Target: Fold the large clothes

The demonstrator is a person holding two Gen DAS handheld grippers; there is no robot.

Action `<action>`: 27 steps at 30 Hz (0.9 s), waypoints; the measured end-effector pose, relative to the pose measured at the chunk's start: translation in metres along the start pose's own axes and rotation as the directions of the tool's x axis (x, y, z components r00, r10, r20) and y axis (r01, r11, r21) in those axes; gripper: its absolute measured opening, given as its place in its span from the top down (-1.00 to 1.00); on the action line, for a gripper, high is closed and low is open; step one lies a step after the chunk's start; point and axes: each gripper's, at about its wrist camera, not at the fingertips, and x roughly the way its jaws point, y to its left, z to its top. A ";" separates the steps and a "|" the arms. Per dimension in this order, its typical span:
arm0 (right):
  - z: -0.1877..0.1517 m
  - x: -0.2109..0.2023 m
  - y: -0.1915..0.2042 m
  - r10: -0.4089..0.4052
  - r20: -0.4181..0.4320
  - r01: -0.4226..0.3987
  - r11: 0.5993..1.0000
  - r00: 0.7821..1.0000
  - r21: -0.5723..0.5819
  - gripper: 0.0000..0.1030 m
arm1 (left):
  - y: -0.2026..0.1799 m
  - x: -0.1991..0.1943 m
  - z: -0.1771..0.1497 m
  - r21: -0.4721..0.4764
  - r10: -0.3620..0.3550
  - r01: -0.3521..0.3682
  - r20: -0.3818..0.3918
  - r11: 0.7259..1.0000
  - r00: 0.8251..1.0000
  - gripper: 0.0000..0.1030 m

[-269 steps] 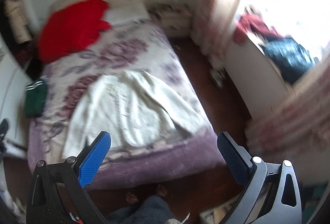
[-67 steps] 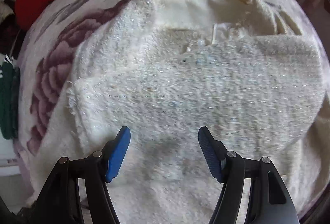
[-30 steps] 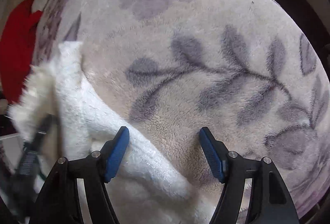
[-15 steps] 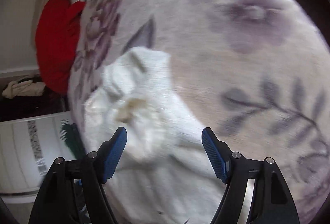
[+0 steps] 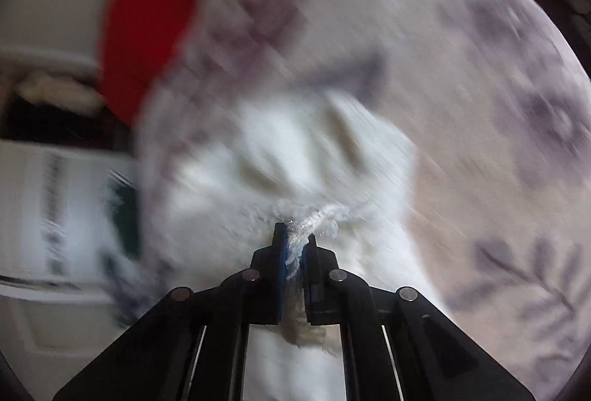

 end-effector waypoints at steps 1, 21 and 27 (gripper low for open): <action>-0.007 0.011 -0.010 -0.056 -0.069 0.056 0.998 0.996 0.004 0.83 | 0.000 0.001 -0.002 0.000 -0.003 0.003 -0.006 1.000 1.000 -0.70; -0.005 0.000 0.049 -0.028 -0.019 0.026 0.997 0.999 -0.068 0.89 | -0.009 -0.013 -0.004 0.071 0.026 -0.030 0.066 0.997 0.997 -0.70; 0.023 -0.022 0.064 -0.026 0.125 0.043 0.990 0.992 -0.135 0.89 | 0.002 -0.004 -0.002 0.011 0.005 -0.006 0.055 1.000 0.998 -0.70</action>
